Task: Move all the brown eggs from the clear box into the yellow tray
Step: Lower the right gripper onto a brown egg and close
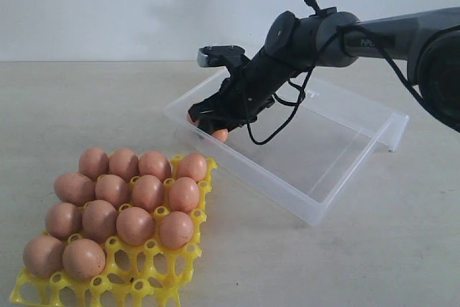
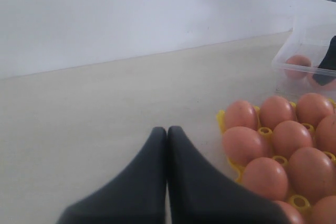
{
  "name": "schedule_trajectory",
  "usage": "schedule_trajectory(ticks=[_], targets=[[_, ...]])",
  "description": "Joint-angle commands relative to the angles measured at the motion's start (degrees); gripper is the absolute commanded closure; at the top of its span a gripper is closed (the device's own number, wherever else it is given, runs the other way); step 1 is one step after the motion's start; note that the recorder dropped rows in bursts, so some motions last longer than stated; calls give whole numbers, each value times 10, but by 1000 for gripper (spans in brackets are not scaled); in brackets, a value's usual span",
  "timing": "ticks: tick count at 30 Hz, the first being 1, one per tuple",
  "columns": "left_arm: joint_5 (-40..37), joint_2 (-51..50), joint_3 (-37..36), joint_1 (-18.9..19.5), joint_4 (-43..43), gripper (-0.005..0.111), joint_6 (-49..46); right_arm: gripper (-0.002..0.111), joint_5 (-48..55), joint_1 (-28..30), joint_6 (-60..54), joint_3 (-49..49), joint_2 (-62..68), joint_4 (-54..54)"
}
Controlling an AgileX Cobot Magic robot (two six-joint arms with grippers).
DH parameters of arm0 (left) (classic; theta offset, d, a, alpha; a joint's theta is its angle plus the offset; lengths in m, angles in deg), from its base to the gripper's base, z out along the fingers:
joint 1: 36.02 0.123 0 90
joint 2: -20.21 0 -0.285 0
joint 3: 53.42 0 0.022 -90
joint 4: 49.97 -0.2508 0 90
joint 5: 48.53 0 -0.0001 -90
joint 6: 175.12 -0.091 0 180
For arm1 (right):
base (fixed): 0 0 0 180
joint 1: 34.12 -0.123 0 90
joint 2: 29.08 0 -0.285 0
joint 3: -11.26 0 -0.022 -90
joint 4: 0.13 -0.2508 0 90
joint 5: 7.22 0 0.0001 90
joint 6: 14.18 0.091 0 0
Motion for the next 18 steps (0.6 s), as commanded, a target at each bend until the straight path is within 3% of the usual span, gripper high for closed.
schedule_trajectory(ticks=[1, 8, 11, 14, 18], targets=[[7, 1, -2, -5, 0, 111, 1, 109, -7, 2, 4, 5, -27, 33], [7, 1, -2, -5, 0, 111, 1, 109, 5, 2, 59, 10, -81, 65], [7, 1, -2, -5, 0, 111, 1, 109, -34, 2, 62, 50, -110, 66], [7, 1, -2, -5, 0, 111, 1, 109, -105, 0, 69, 132, -158, 66], [7, 1, -2, -5, 0, 111, 1, 109, -271, -25, 64, 296, -248, 66]])
